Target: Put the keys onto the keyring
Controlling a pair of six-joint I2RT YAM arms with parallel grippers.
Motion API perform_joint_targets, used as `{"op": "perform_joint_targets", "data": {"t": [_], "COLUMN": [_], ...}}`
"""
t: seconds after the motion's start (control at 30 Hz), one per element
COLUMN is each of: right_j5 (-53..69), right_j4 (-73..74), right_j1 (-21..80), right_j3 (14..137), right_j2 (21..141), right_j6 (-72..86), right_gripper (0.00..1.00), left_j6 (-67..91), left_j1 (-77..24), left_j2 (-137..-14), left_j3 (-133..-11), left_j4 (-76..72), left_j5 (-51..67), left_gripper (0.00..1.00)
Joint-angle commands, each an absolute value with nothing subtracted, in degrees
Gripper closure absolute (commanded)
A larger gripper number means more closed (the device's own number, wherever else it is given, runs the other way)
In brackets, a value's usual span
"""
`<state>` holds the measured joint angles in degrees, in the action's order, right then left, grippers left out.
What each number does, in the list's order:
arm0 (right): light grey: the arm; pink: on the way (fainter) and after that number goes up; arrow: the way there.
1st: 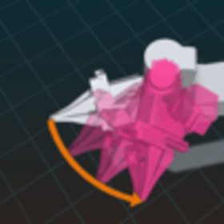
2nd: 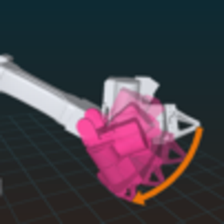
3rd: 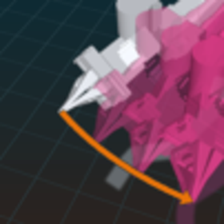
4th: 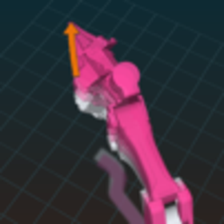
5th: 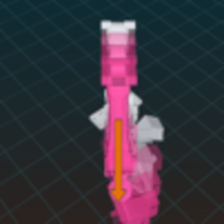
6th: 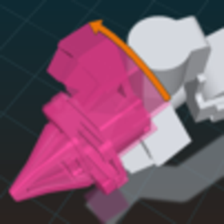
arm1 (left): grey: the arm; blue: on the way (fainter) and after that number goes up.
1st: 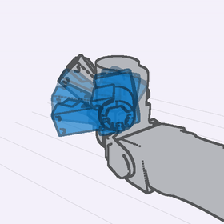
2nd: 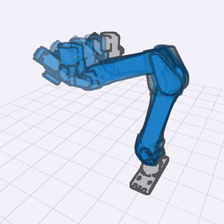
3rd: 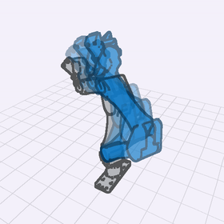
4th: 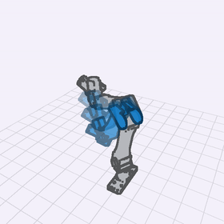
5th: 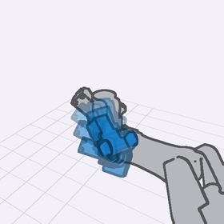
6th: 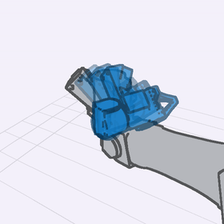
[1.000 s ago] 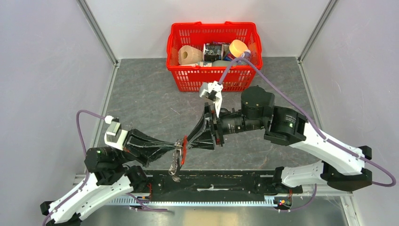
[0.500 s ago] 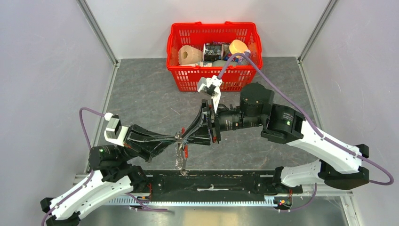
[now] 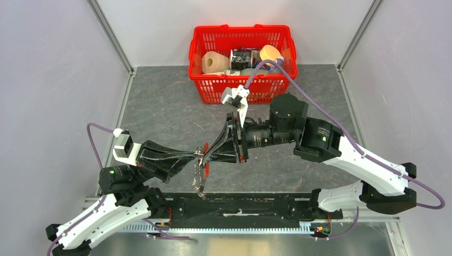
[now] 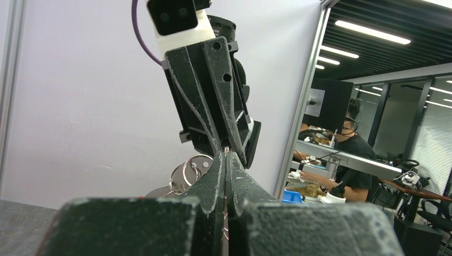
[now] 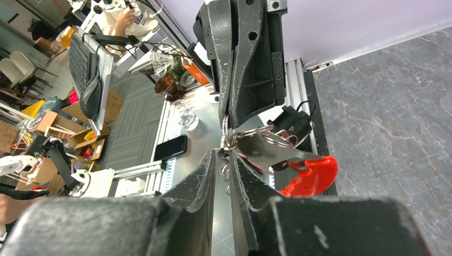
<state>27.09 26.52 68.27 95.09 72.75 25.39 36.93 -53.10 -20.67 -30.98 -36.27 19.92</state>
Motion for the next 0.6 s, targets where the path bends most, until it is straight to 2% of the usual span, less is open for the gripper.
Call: {"op": "perform_joint_targets", "data": {"t": [0.0, 0.27, 0.4, 0.57], "right_j5": [27.69, 27.64, 28.16, 29.09], "right_j4": [23.86, 22.95, 22.49, 21.18], "right_j1": [68.45, 68.47, 68.45, 68.62], "right_j3": [97.74, 97.11, 97.12, 95.72], "right_j2": [73.43, 72.78, 72.88, 72.61], "right_j6": [25.63, 25.34, 25.33, 25.82], "right_gripper": [0.79, 0.87, 0.99, 1.00], "left_j6": [39.11, 39.46, 39.55, 39.03], "left_j1": [-53.00, -53.00, -53.00, -52.95], "left_j2": [-21.92, -22.06, -22.06, -22.17], "left_j3": [-31.50, -30.96, -30.66, -30.85], "left_j4": [-42.04, -42.80, -43.06, -43.38], "left_j5": [18.94, 19.09, 19.03, 18.15], "left_gripper": [0.98, 0.98, 0.98, 0.98]}}
